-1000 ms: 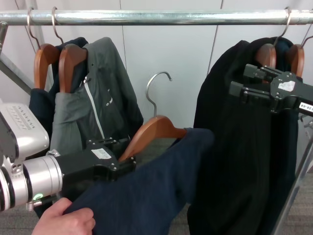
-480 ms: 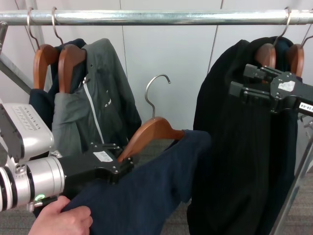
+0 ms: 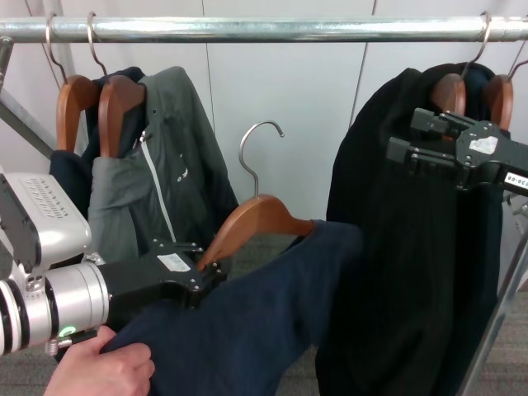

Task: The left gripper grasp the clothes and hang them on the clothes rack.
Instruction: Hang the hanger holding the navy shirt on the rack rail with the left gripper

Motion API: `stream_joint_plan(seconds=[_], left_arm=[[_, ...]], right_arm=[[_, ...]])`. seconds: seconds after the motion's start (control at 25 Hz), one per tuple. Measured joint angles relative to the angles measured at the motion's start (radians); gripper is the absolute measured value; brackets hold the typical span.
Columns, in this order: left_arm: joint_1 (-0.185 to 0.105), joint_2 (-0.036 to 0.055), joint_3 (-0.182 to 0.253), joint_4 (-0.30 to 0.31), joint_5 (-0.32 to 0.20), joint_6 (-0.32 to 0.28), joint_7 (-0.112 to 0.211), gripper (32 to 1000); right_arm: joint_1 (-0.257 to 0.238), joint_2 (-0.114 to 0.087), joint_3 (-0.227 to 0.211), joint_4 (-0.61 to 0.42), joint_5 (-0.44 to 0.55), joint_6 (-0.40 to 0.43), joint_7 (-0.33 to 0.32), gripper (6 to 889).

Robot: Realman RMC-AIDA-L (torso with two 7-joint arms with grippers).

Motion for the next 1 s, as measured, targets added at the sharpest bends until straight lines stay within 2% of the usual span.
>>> stream_joint_plan(seconds=[0.6, 0.8, 0.88, 1.0], left_arm=[[0.001, 0.0, -0.001, 0.001, -0.001, 0.0, 0.0, 171], [0.02, -0.0016, -0.001, 0.034, -0.011, -0.005, 0.004, 181], [0.033, -0.0032, -0.002, 0.067, -0.012, -0.031, -0.003, 184], [0.043, -0.0041, -0.002, 0.113, -0.014, -0.098, -0.046, 190]], right_arm=[[0.0, 0.0, 0.0, 0.0, 0.0, -0.002, 0.002, 848], [0.0, 0.0, 0.0, 0.0, 0.0, -0.002, 0.002, 848], [0.0, 0.0, 0.0, 0.0, 0.0, -0.002, 0.002, 848], [0.0, 0.0, 0.0, 0.0, 0.0, -0.002, 0.001, 848]])
